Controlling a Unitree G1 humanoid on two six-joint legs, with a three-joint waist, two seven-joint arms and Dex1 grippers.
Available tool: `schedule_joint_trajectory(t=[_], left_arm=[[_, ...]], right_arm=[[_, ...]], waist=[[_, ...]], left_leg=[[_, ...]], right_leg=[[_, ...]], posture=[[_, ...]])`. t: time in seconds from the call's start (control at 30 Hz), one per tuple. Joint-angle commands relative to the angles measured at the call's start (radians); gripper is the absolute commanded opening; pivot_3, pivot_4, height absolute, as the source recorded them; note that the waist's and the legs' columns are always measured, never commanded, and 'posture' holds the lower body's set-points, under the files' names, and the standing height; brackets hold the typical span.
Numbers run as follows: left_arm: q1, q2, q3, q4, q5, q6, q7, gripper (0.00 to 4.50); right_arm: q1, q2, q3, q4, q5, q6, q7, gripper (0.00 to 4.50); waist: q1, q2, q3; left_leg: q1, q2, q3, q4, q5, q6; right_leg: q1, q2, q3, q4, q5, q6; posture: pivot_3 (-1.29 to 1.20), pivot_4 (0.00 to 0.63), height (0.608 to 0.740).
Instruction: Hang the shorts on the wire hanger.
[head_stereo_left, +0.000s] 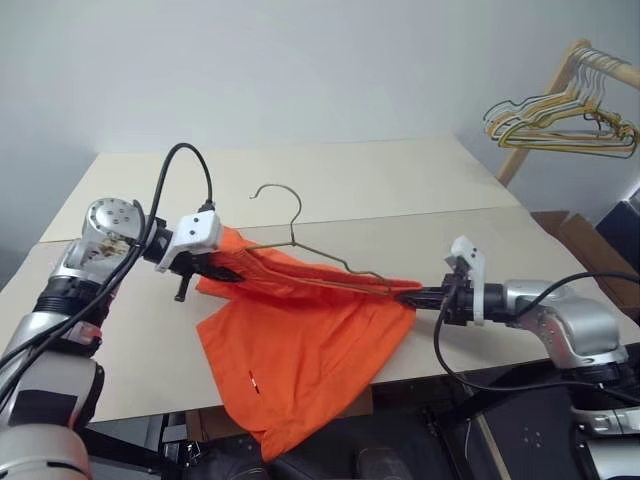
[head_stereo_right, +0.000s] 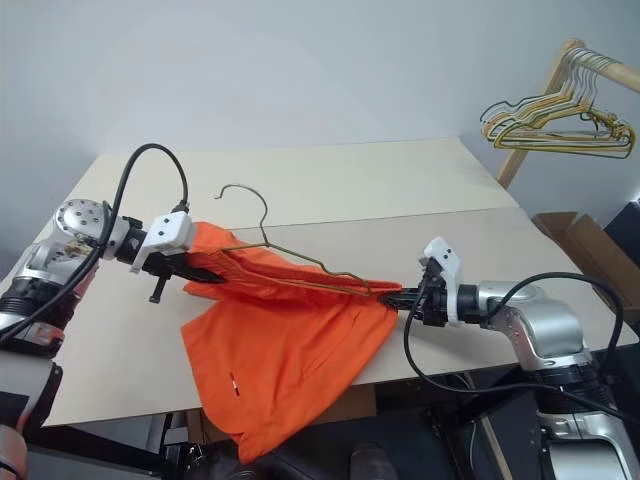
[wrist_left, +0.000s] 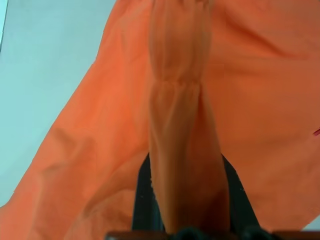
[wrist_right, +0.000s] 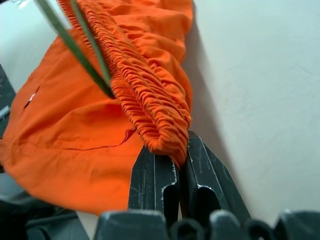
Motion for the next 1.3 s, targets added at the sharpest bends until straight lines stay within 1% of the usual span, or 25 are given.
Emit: schedule_joint_trajectory(t=[0.03, 0.13, 0.23, 0.4, 0.53, 0.63, 0.77, 0.83, 0.93, 1.03, 1.17, 1.3], left_arm=[[-0.026, 0.015, 0.100, 0.064, -0.008, 0.067, 0.035, 0.00], [-0.024, -0.004, 0.139, 0.050, -0.048, 0.115, 0.012, 0.00], [-0.005, -0.003, 0.150, 0.026, -0.057, 0.129, -0.024, 0.00], [0.030, 0.032, 0.103, 0.034, 0.035, 0.017, -0.063, 0.00], [0.032, 0.048, 0.074, 0.040, 0.048, -0.009, -0.072, 0.00], [0.031, 0.048, 0.054, 0.074, 0.133, -0.084, -0.046, 0.00], [0.019, 0.028, 0.028, 0.112, 0.216, -0.120, 0.045, 0.00], [0.012, 0.016, 0.010, 0.122, 0.243, -0.147, 0.058, 0.00], [-0.003, -0.023, 0.012, 0.122, 0.236, -0.146, 0.062, 0.00], [-0.027, -0.079, 0.033, 0.118, 0.204, -0.113, 0.053, 0.00], [-0.049, -0.122, 0.055, 0.112, 0.179, -0.078, 0.041, 0.00], [-0.050, -0.132, 0.070, 0.104, 0.173, -0.064, 0.020, 0.00]], right_arm=[[0.012, -0.069, -0.055, 0.010, -0.018, -0.015, 0.007, 0.03], [0.017, -0.070, -0.050, 0.003, -0.013, -0.019, 0.006, 0.03], [0.025, -0.069, -0.045, -0.008, -0.013, -0.026, 0.008, 0.03], [0.021, -0.082, -0.054, -0.010, -0.009, -0.024, 0.016, 0.03], [0.011, -0.099, -0.062, -0.001, -0.013, -0.029, 0.022, 0.03], [-0.003, -0.113, -0.065, 0.003, -0.011, -0.031, 0.034, 0.03], [-0.012, -0.133, -0.064, -0.064, 0.011, -0.035, 0.074, 0.03], [-0.028, -0.139, -0.042, -0.111, 0.009, -0.027, 0.079, 0.03], [-0.060, -0.128, 0.013, -0.172, -0.011, -0.012, 0.057, 0.03], [-0.110, -0.085, 0.076, -0.218, -0.034, 0.033, -0.013, 0.03], [-0.145, -0.067, 0.109, -0.224, -0.054, 0.075, -0.066, 1.19], [-0.157, -0.077, 0.087, -0.213, -0.060, 0.105, -0.101, 2.61]], waist=[[-0.001, 0.000, 0.000], [-0.003, 0.000, 0.000], [-0.009, 0.000, 0.000], [-0.007, 0.000, 0.000], [-0.006, 0.000, 0.000], [-0.004, 0.000, 0.000], [-0.003, 0.000, 0.000], [-0.004, 0.000, 0.000], [-0.004, 0.000, 0.000], [-0.005, 0.000, 0.000], [-0.006, 0.000, 0.000], [-0.007, 0.000, 0.000]], left_leg=[[0.000, 0.000, 0.000, 0.000, 0.000, 0.000], [0.000, 0.000, 0.000, 0.000, 0.000, 0.000], [0.000, 0.000, 0.000, 0.000, 0.000, 0.000], [0.000, 0.000, 0.000, 0.000, 0.000, 0.000], [0.000, 0.000, 0.000, 0.000, 0.000, 0.000], [0.000, 0.000, 0.000, 0.000, 0.000, 0.000], [0.000, 0.000, 0.000, 0.000, 0.000, 0.000], [0.000, 0.000, 0.000, 0.000, 0.000, 0.000], [0.000, 0.000, 0.000, 0.000, 0.000, 0.000], [0.000, 0.000, 0.000, 0.000, 0.000, 0.000], [-0.001, 0.000, 0.000, 0.001, 0.000, 0.000], [-0.002, 0.000, 0.000, 0.001, 0.000, 0.000]], right_leg=[[0.000, 0.000, 0.000, 0.000, 0.000, 0.000], [0.000, 0.000, 0.000, 0.000, 0.000, 0.000], [0.000, 0.000, 0.000, 0.000, 0.000, 0.000], [0.000, 0.000, 0.000, 0.000, 0.000, 0.000], [0.000, 0.000, 0.000, 0.000, 0.000, 0.000], [0.000, 0.000, 0.000, 0.000, 0.000, 0.000], [0.000, 0.000, 0.000, 0.000, 0.000, 0.000], [0.000, 0.000, 0.000, 0.000, 0.000, 0.000], [0.000, 0.000, 0.000, 0.000, 0.000, 0.000], [0.000, 0.000, 0.000, 0.001, 0.000, 0.000], [-0.001, 0.000, 0.000, 0.000, 0.000, 0.000], [-0.001, 0.000, -0.001, 0.000, 0.000, 0.000]], posture=[[-0.14, 0.000, 0.740], [-0.15, 0.000, 0.740], [-0.15, 0.000, 0.740], [-0.15, 0.000, 0.740], [-0.15, 0.000, 0.740], [-0.15, 0.000, 0.740], [-0.16, 0.000, 0.740], [-0.16, 0.000, 0.740], [-0.17, 0.000, 0.740], [-0.17, 0.000, 0.740], [-0.17, 0.000, 0.740], [-0.18, 0.000, 0.740]])
